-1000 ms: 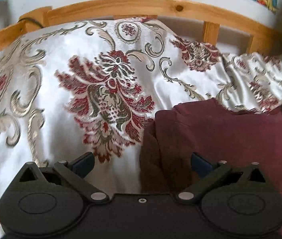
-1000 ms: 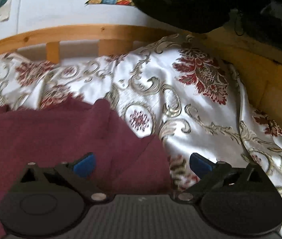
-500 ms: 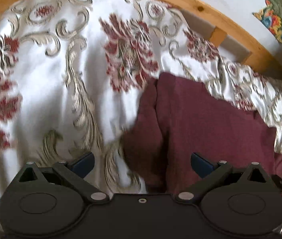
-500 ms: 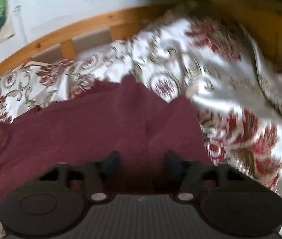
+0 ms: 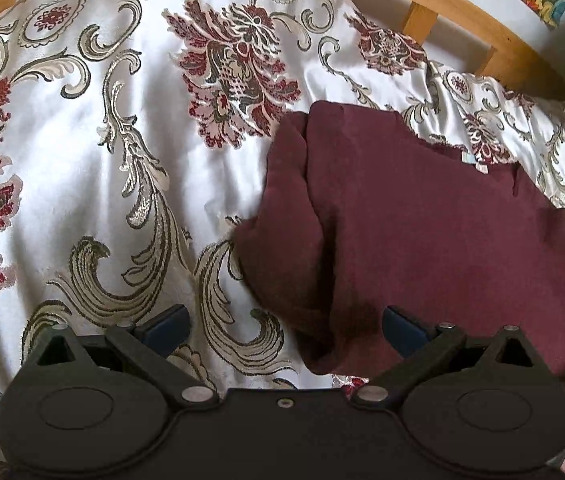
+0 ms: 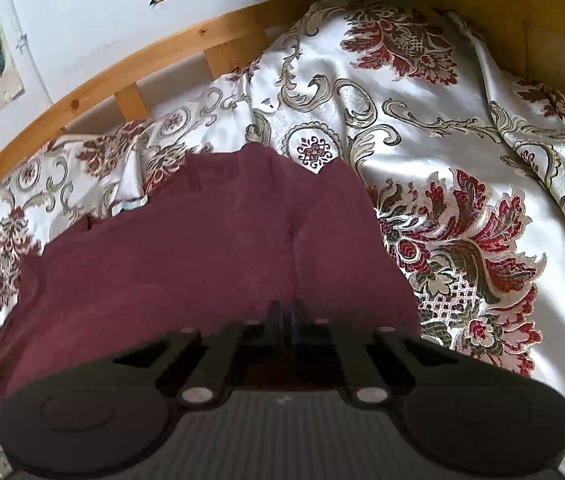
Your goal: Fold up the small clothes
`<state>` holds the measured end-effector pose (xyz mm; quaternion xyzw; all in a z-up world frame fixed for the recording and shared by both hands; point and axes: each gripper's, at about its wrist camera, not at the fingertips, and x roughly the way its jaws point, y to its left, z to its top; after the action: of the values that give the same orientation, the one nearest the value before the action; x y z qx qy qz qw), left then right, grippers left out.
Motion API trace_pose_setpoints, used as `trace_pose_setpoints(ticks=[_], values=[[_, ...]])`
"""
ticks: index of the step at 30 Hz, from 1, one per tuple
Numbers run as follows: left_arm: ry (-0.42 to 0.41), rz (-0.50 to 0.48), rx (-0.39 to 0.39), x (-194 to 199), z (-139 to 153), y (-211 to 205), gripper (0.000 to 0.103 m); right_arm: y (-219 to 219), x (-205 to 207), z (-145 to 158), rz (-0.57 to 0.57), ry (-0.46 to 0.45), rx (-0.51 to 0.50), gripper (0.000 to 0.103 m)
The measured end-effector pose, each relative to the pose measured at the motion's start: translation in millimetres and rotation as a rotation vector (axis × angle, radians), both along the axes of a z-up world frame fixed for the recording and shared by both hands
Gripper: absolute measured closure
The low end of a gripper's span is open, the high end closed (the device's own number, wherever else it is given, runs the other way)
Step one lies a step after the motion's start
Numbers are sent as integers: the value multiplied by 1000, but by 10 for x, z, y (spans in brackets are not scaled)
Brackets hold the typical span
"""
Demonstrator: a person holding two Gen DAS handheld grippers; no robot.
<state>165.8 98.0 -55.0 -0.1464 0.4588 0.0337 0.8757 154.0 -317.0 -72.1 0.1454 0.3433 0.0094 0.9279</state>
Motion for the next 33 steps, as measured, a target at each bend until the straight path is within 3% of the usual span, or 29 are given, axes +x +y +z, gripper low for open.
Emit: trace_pose_setpoints(ticks=[4,6,8,11,13,21,25,27,33], values=[[12,9,-3,12,-24,15,1,36,3,27,-18,-24,-42,83],[18,19,-5,28,-36,21,1,86,-16,58,-12,-50,-82,72],[29,23,-3,52,-59,20,1,151,-33,94,0,-80,-117,51],[66,26,23,104,-128,-8,1,269,-42,125,33,-122,-165,34],[93,27,43,135,-180,-21,1,344,-34,125,60,-140,-184,28],[122,19,60,99,-234,-43,1,486,-33,96,111,-141,-230,17],[98,28,26,50,-176,-16,1,516,-73,120,110,-169,-252,6],[52,32,6,15,-113,3,1,535,-88,128,117,-183,-265,1],[-142,24,-92,-32,63,43,1,695,-120,121,173,-217,-312,0]])
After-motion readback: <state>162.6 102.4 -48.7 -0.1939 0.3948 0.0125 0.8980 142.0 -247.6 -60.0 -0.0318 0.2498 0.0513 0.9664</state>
